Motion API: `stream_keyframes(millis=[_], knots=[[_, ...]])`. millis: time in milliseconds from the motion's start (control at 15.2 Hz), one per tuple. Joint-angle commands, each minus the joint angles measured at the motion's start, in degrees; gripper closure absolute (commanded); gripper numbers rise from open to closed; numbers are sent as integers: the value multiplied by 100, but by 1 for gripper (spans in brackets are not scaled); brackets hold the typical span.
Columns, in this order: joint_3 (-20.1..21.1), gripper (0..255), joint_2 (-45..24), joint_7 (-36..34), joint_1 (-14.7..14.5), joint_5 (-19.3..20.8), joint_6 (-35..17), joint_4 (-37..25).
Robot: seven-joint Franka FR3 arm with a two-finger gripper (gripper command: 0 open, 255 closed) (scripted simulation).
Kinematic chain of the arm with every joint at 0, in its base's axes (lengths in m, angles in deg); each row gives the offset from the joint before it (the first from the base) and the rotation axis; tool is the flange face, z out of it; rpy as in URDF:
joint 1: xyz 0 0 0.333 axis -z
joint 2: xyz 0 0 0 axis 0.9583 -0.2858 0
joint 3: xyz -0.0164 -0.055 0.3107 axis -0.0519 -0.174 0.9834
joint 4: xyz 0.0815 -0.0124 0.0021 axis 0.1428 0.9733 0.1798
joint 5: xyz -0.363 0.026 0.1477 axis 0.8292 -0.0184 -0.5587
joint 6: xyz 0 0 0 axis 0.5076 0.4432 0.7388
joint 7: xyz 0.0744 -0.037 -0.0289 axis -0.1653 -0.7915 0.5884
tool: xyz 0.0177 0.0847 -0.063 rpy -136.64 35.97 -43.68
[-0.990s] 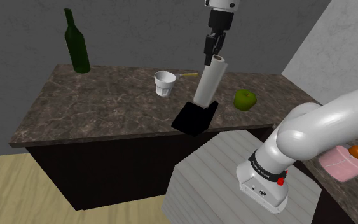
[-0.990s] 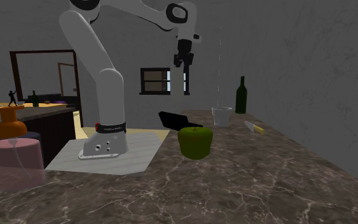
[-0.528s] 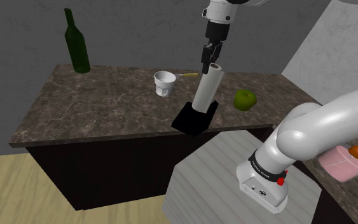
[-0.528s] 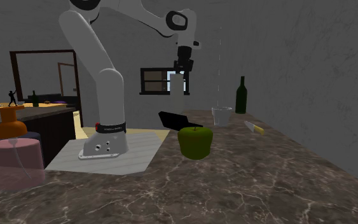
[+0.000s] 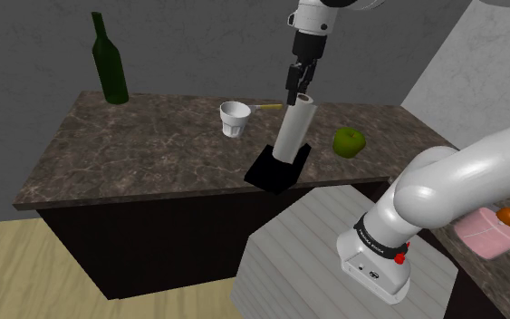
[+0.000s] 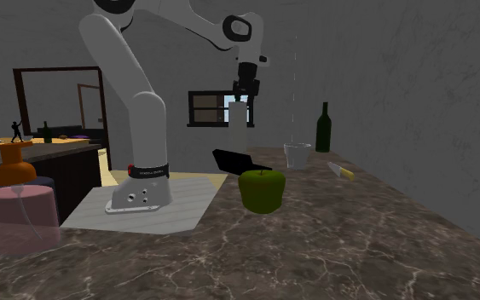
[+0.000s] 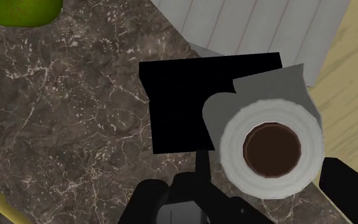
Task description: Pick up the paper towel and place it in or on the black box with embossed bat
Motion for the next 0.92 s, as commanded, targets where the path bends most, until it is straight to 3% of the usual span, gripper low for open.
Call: stream_keyframes(millis=[0,264,528,858], knots=[[0,0,0,0,0,0,0,0],[0,0,0,0,0,0,0,0],[-28,0,-113,-7,13,23,703,-817],[-28,0,-113,-7,13,23,703,-817]])
